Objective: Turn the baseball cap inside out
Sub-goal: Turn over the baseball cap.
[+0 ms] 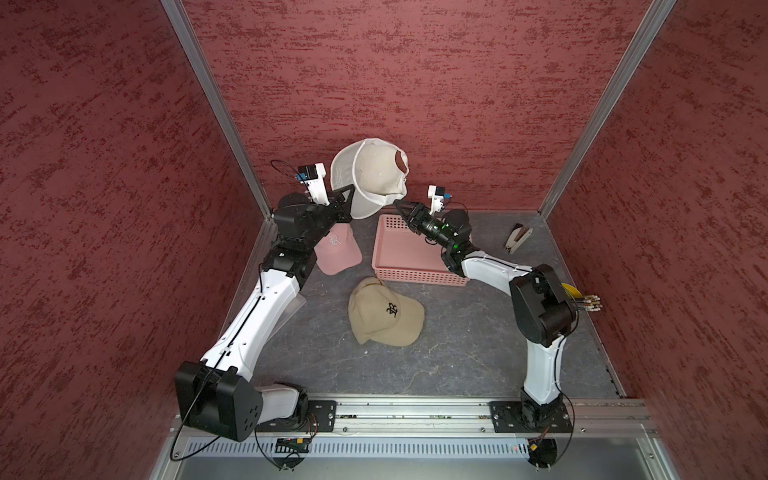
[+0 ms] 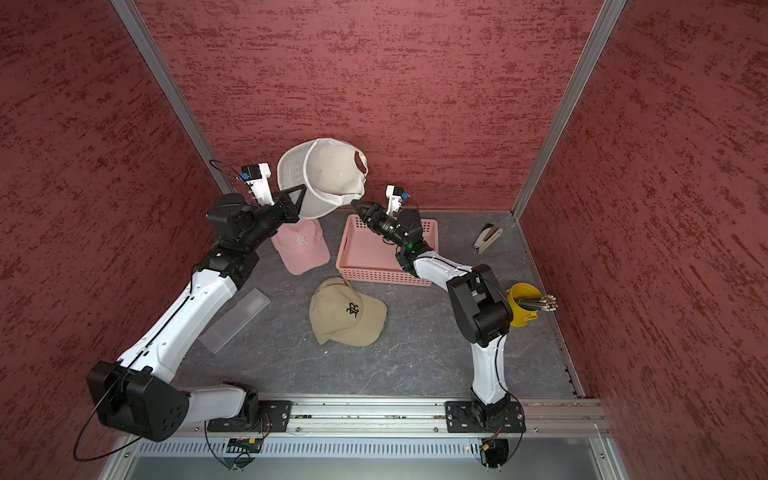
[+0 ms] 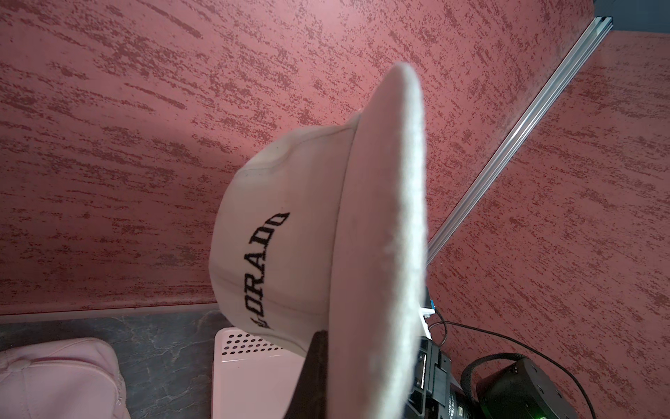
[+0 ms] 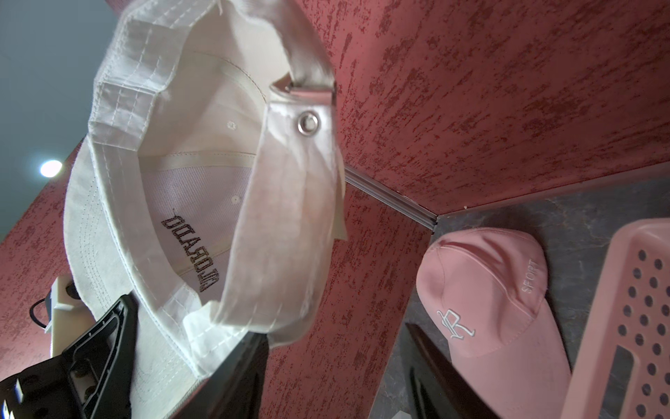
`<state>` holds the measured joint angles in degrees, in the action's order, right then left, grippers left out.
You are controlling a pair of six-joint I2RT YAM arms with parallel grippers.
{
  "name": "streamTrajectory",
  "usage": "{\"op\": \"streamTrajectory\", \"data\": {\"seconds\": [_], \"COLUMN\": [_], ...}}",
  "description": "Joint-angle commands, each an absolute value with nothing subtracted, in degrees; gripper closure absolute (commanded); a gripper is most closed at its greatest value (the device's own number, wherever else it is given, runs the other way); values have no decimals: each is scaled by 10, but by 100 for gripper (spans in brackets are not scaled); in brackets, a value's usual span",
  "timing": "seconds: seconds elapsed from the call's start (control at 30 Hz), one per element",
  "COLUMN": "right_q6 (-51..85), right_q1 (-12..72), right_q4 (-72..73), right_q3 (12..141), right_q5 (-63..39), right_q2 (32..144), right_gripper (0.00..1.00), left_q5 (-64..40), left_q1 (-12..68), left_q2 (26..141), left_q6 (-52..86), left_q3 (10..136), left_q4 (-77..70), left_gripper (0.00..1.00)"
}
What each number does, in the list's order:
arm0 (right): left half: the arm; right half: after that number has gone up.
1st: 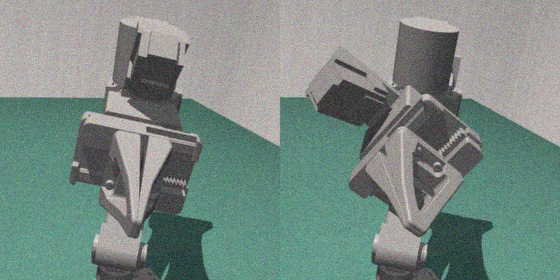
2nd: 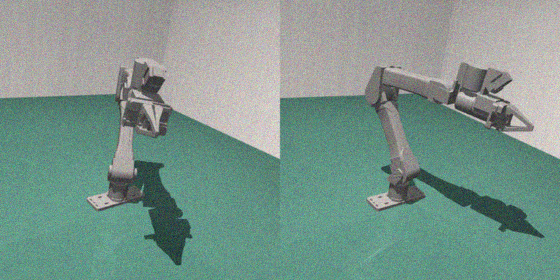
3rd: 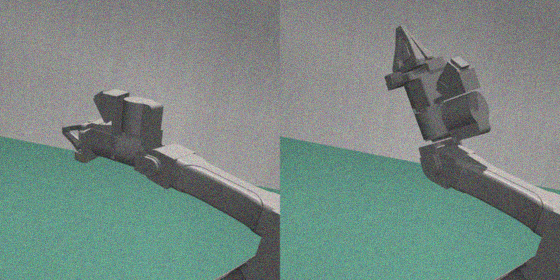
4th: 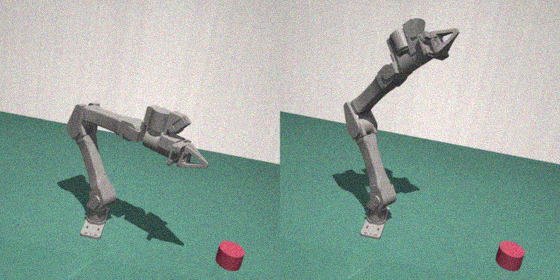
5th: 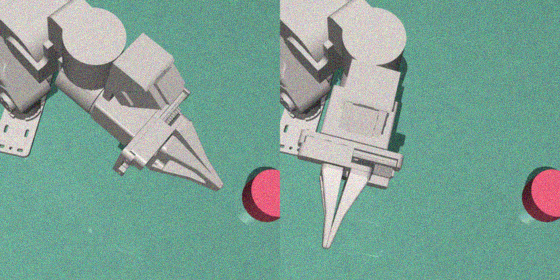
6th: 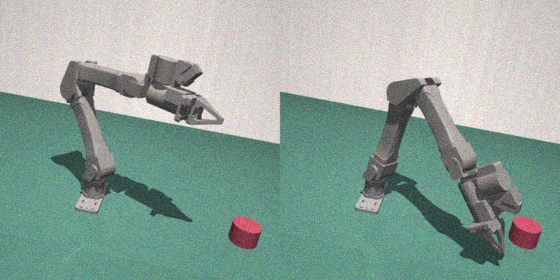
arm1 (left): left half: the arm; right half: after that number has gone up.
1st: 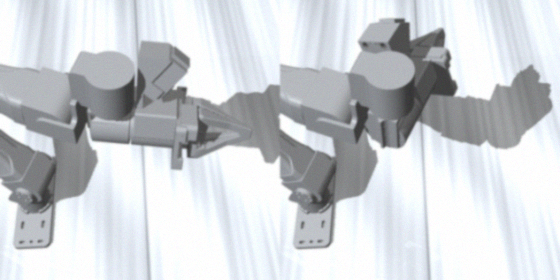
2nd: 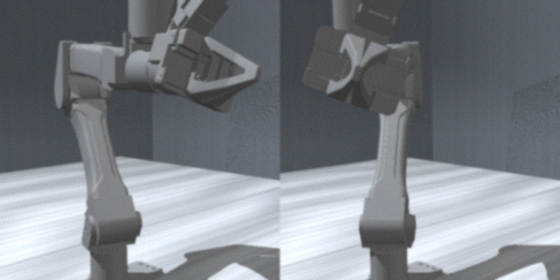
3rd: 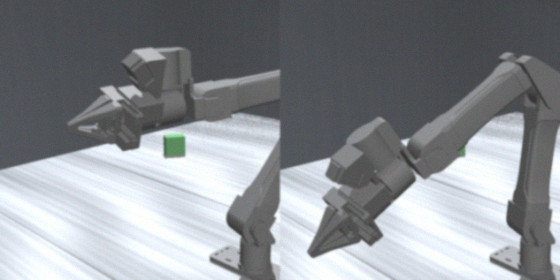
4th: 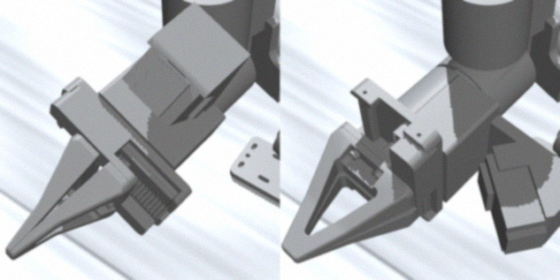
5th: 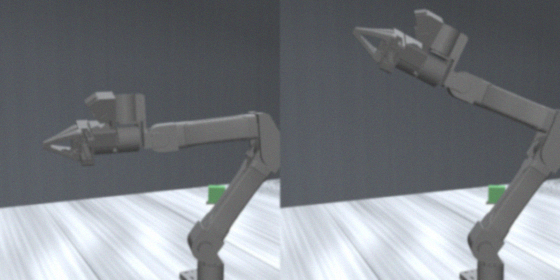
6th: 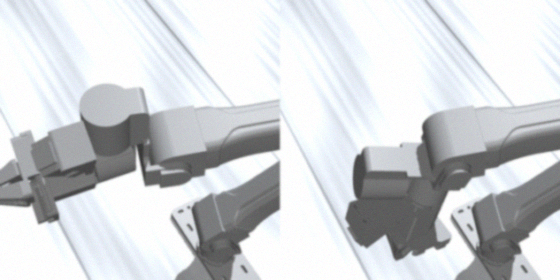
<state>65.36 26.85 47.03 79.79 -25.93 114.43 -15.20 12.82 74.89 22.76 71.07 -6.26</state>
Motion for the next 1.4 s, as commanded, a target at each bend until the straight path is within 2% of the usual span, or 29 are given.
{"op": "streamTrajectory", "data": {"seconds": [0.0,0.47,0.67,0.77,0.83,0.93,1.03,1.13,1.23,1.37], "right_q6": [660,664,607,564,542,513,486,462,408,350], "right_q1": [272,272,273,274,275,275,276,278,277,265], "right_q4": [499,466,287,189,127,66,9,5,-24,-63], "right_q3": [841,891,908,901,897,893,897,888,890,884], "right_q5": [-273,-286,-278,-237,-203,-161,-123,-115,-94,-46], "right_q2": [1146,1169,1151,1136,1130,1126,1121,1105,1079,1053], "right_gripper": [38,63,70,76,84,88,86,65,53,52], "left_q5": [-169,-188,-120,-87,-64,-29,14,44,54,36], "left_q1": [128,149,163,187,218,256,285,299,300,300], "left_q2": [738,725,716,715,715,715,714,722,727,715], "left_q6": [236,226,169,125,75,26,-14,-39,-37,-30], "left_q3": [707,691,682,677,673,666,660,660,663,660], "left_q4": [-87,-81,-62,-71,-78,-86,-83,-62,-30,-1], "left_gripper": [100,100,100,100,100,100,100,100,100,100]}}
